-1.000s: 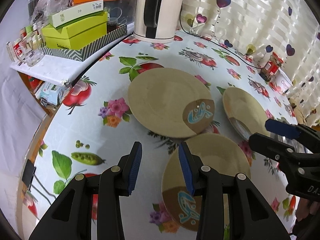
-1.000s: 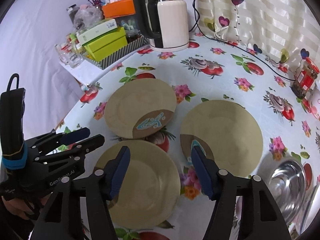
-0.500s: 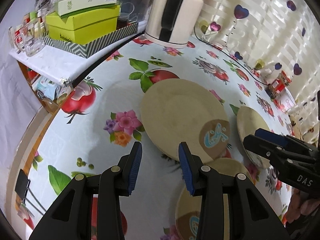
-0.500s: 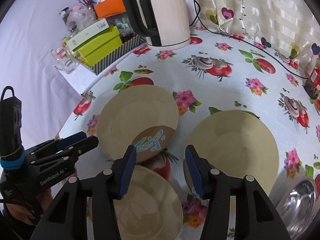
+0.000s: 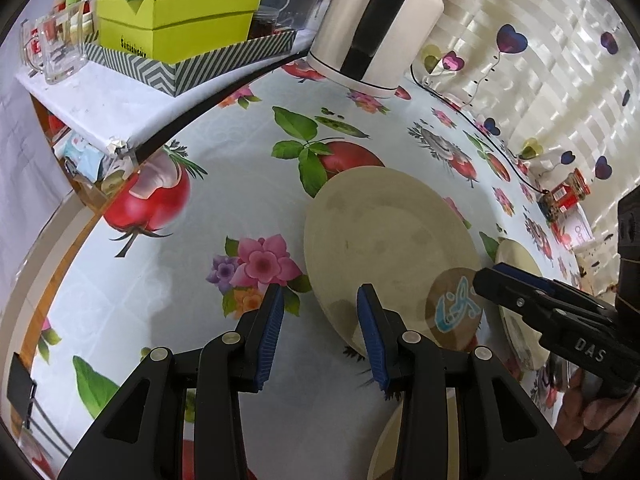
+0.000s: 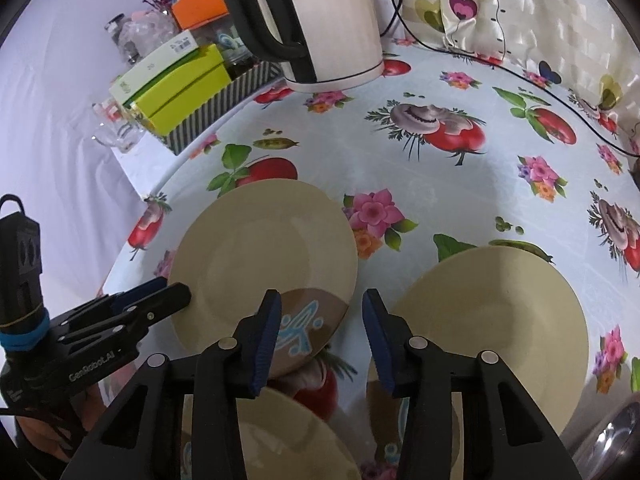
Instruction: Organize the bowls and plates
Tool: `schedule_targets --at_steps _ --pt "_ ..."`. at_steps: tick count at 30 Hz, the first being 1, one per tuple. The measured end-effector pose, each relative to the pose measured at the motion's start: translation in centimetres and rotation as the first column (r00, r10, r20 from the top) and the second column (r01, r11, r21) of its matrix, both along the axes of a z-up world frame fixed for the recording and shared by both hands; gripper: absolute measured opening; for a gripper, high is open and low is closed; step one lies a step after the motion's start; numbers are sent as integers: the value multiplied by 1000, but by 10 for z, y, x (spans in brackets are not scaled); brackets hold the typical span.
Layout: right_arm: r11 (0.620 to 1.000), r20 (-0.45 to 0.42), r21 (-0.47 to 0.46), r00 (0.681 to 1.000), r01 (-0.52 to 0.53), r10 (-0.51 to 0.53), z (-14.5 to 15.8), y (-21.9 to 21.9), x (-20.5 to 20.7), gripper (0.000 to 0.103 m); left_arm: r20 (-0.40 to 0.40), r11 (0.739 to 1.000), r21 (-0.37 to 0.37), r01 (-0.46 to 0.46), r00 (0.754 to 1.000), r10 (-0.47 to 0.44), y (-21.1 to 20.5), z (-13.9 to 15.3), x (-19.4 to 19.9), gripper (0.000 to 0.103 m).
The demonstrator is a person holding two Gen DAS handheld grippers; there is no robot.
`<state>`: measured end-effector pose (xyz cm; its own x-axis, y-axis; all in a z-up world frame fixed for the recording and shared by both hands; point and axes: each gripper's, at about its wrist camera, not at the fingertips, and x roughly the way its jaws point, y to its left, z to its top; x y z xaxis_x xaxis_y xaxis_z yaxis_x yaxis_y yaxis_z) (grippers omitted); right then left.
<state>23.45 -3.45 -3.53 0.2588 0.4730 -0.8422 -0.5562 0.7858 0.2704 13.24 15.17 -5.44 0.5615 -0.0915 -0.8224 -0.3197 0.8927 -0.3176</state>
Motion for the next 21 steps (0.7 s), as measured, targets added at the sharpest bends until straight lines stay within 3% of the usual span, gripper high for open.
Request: schedule_targets --at_steps 5,11,21 --pt "1000 -19 7 1000 13 -12 -7 0 7 40 8 1000 -9 0 1000 0 1 -2 2 39" --pt "999 -49 27 999 20 -19 -14 -2 10 24 16 1000 -22 20 1000 -19 -3 -3 7 31" --pt "999 -54 40 998 26 -24 -13 -3 9 23 28 1000 -17 19 999 -19 -4 1 5 29"
